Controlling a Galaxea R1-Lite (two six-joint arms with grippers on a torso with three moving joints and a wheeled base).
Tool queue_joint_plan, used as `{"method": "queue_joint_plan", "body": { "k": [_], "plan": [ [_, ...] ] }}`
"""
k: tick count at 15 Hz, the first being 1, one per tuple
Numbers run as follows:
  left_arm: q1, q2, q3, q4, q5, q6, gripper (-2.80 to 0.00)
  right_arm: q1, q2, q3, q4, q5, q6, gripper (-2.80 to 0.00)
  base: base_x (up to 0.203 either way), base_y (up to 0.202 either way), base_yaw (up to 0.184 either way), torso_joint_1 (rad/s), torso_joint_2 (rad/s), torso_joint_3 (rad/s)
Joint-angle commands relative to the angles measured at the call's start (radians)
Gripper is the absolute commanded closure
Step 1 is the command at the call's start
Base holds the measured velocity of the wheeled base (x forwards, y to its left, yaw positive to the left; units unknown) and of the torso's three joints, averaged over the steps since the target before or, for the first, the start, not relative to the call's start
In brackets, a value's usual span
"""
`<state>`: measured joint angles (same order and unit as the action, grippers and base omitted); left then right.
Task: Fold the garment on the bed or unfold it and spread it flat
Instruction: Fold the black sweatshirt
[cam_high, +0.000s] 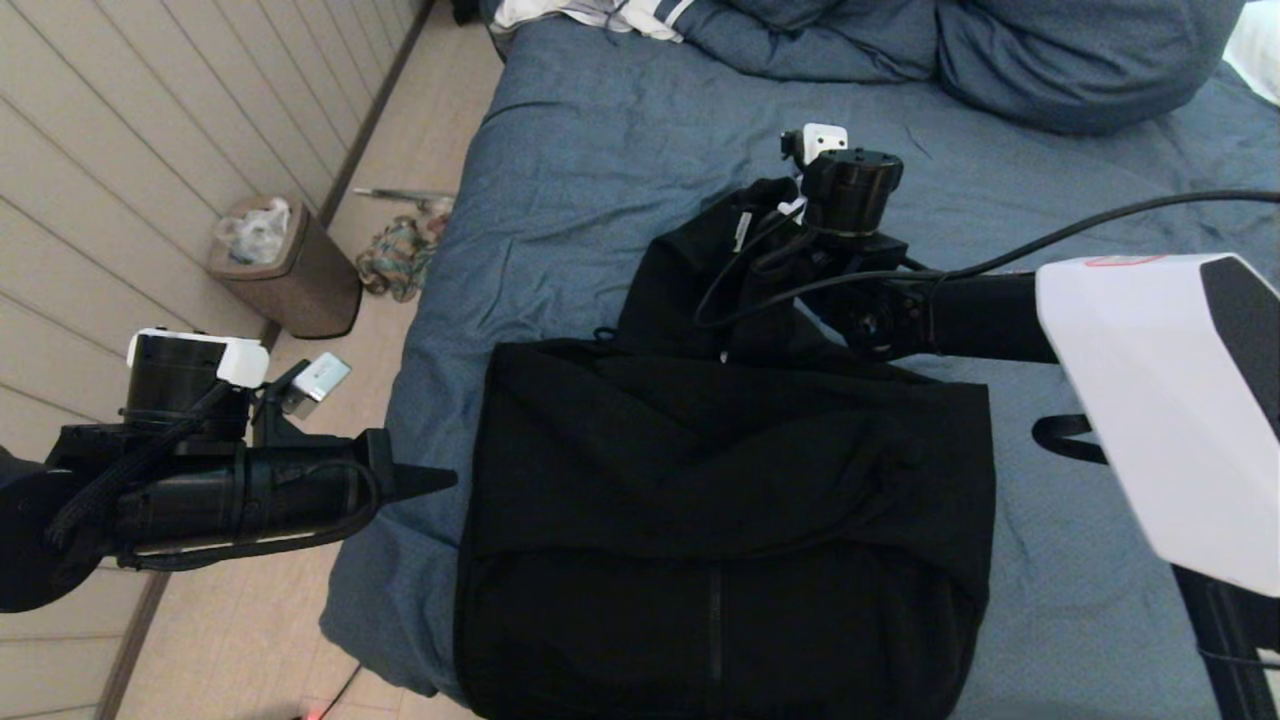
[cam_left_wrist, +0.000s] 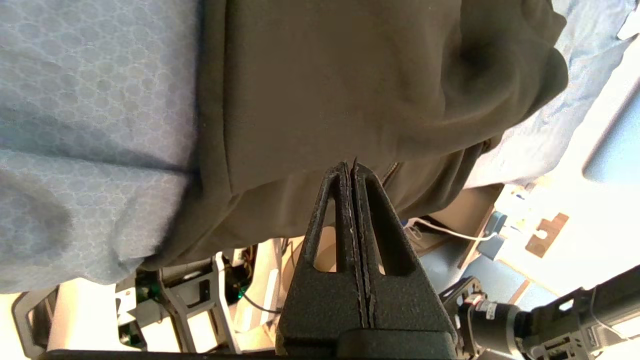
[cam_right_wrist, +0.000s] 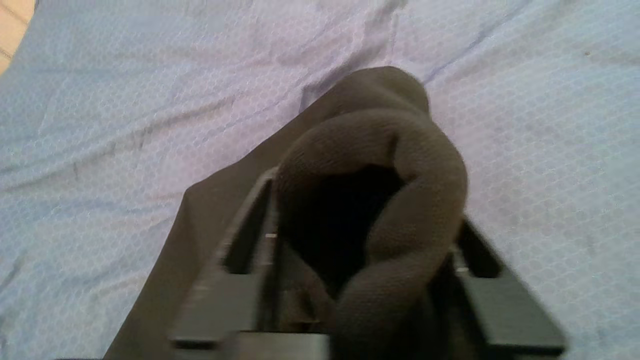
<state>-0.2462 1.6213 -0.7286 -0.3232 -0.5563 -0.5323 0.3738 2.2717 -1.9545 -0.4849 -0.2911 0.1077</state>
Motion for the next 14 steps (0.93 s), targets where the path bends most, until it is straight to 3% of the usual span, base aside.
{"method": "queue_joint_plan", "body": {
  "k": [1, 7, 11, 14],
  "plan": [
    [-0.001, 0.003, 0.001, -0.002, -0.004, -0.004, 0.00, 0.000, -0.007, 0.000, -0.007, -0.003, 0.000, 0.00, 0.000, 0.000, 0.000, 0.000, 0.00, 0.000],
    [-0.002, 0.023, 0.005, -0.032, -0.001, -0.003, 0.00, 0.014, -0.157, 0.077, 0.001, -0.054, 0.012, 0.00, 0.000, 0.000, 0.000, 0.000, 0.00, 0.000],
    [-0.005, 0.021, 0.039, -0.112, 0.004, -0.005, 0.00, 0.085, -0.344, 0.373, 0.002, -0.051, 0.027, 0.00, 0.000, 0.000, 0.000, 0.000, 0.00, 0.000],
    [-0.012, 0.015, 0.043, -0.116, 0.006, -0.006, 0.00, 0.146, -0.473, 0.591, 0.002, 0.016, 0.029, 0.00, 0.000, 0.000, 0.000, 0.000, 0.00, 0.000]
  ]
}}
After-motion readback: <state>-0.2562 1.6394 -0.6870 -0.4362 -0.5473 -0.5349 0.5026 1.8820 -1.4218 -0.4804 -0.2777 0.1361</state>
